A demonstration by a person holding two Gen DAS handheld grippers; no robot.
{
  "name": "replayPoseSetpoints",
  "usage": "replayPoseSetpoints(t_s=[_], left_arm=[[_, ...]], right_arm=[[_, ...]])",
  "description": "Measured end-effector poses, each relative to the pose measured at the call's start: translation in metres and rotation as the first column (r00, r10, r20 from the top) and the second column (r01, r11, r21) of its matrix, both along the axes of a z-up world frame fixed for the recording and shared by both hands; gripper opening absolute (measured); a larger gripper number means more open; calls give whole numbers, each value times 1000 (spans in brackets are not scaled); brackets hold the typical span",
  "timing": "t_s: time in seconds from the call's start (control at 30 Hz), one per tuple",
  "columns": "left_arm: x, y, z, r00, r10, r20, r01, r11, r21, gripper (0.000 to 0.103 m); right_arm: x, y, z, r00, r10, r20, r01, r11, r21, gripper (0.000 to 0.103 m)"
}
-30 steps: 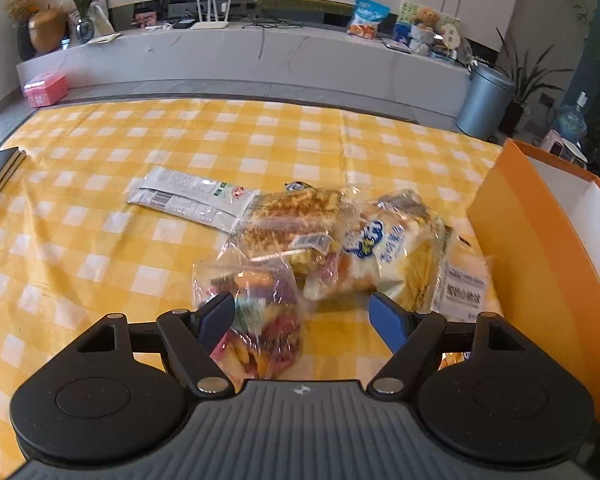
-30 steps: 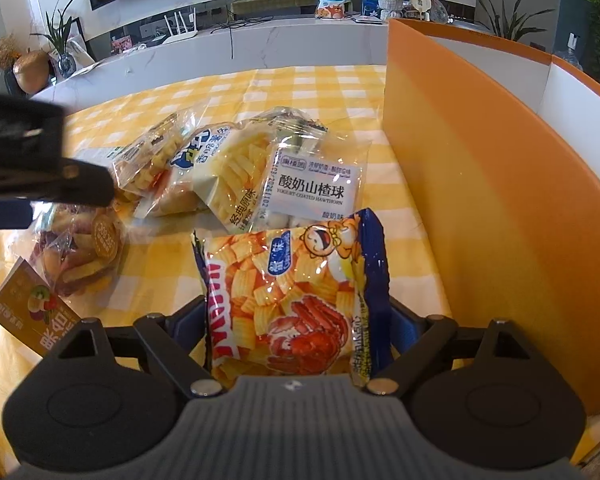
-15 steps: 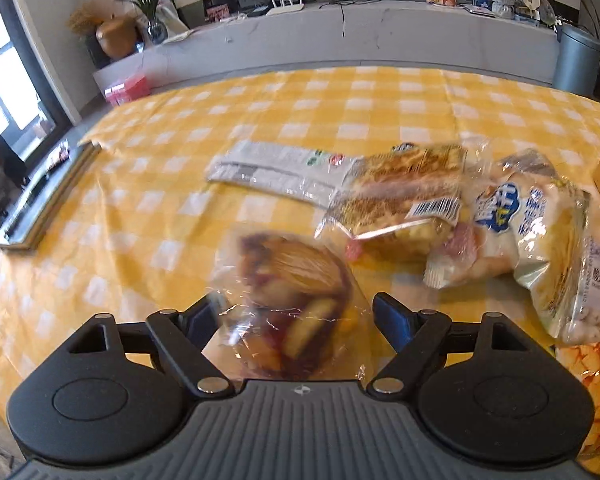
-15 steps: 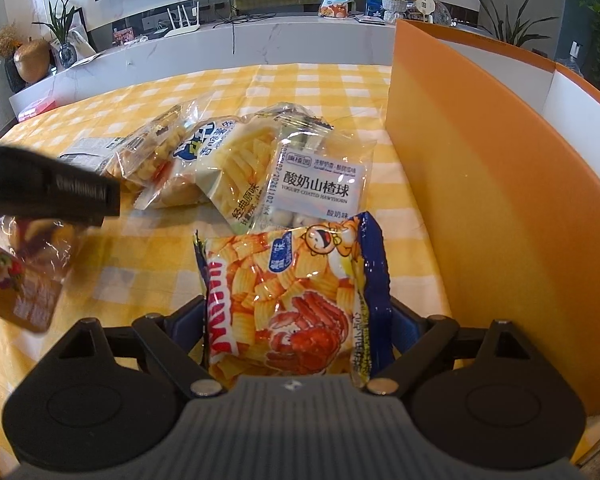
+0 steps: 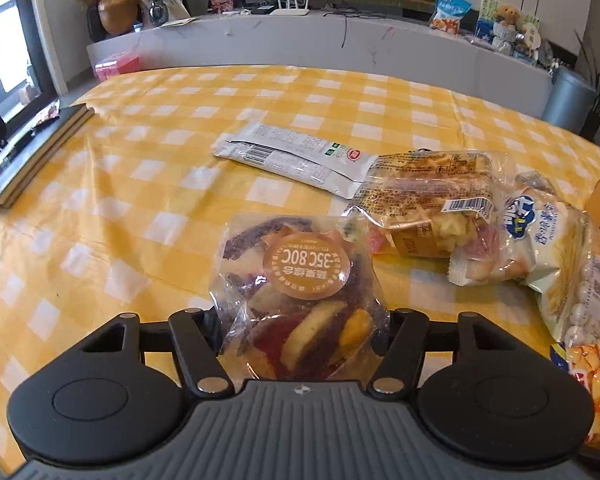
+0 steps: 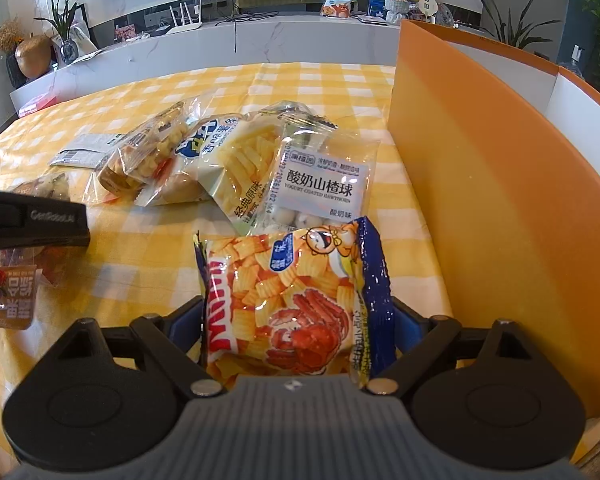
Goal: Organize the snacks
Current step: 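Close the left tool on the purple pastry bag while the right tool holds the snack bag, then lift both held bags and carry them over the orange box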
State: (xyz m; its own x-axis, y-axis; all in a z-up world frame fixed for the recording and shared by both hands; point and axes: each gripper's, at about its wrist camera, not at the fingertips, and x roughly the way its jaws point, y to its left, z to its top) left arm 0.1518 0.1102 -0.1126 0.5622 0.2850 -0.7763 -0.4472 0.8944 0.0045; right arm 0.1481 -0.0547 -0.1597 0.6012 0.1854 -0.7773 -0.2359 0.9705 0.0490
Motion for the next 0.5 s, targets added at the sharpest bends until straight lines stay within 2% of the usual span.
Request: replayPoseSetpoints(t_s=[0.27, 0.33, 0.5], left_arm=[[-24, 2, 5, 997, -72, 30, 75, 993, -96, 68], [-29, -2, 6, 994, -100, 36, 103, 989, -104, 68], [-37, -13, 14, 986, -152, 72, 159, 982, -104, 68]], right_arm=[[-1, 2, 0, 1000, 6, 3, -6, 1000, -15, 92], [0, 1, 0, 1000, 1, 2, -1, 1000, 6, 97], [5, -2, -2, 999, -25, 29, 24, 999, 46, 99]])
